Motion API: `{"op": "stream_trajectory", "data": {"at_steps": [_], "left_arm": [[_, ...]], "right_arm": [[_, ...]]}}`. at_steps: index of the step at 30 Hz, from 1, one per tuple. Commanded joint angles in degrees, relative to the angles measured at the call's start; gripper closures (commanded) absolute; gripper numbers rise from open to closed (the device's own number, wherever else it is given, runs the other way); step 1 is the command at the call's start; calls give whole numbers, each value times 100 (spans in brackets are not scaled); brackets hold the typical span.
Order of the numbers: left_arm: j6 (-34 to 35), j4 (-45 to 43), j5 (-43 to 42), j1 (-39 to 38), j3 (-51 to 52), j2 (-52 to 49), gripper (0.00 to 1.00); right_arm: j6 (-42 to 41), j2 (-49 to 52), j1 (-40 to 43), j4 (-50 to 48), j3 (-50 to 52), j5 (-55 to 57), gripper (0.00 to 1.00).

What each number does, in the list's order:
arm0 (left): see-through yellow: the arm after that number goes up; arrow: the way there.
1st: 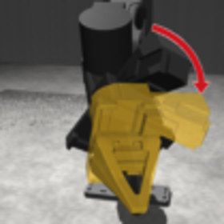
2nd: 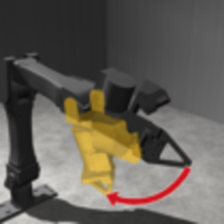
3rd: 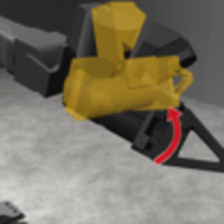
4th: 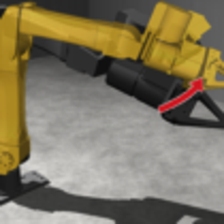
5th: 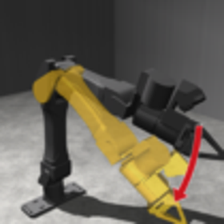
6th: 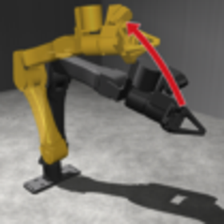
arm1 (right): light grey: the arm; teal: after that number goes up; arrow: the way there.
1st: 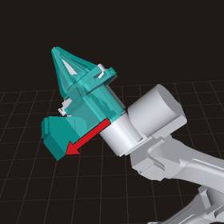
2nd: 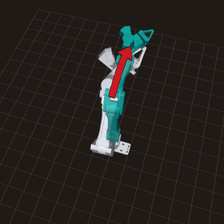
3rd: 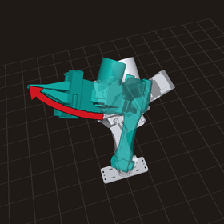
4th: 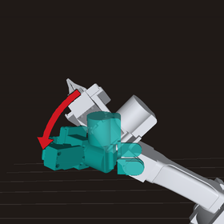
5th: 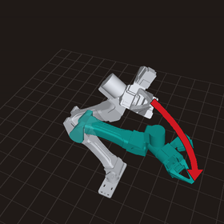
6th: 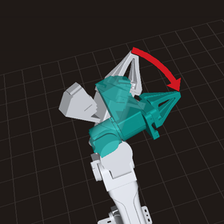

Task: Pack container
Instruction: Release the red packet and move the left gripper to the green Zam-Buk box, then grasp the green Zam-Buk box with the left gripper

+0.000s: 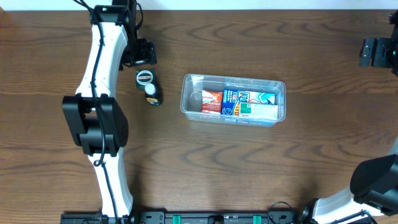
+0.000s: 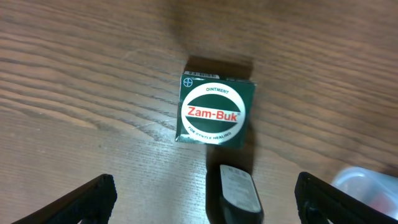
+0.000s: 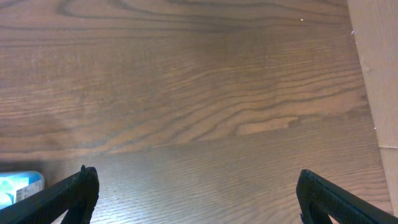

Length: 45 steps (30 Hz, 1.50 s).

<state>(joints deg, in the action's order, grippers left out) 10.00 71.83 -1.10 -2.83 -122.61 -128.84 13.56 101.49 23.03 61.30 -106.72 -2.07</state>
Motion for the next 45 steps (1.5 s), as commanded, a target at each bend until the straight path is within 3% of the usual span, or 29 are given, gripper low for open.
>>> {"op": "stream_trajectory", "data": {"at_steps": [1, 8, 45], "left_arm": [[-96, 31, 22, 31, -90, -118, 7], [149, 44, 17, 31, -74, -439, 7], [142, -162, -127, 31, -11, -1283, 9]], "right_arm": [[-81, -17, 37, 2, 7, -7, 1], [-81, -17, 37, 0, 7, -7, 1], [-83, -17, 31, 0, 7, -7, 1]]}}
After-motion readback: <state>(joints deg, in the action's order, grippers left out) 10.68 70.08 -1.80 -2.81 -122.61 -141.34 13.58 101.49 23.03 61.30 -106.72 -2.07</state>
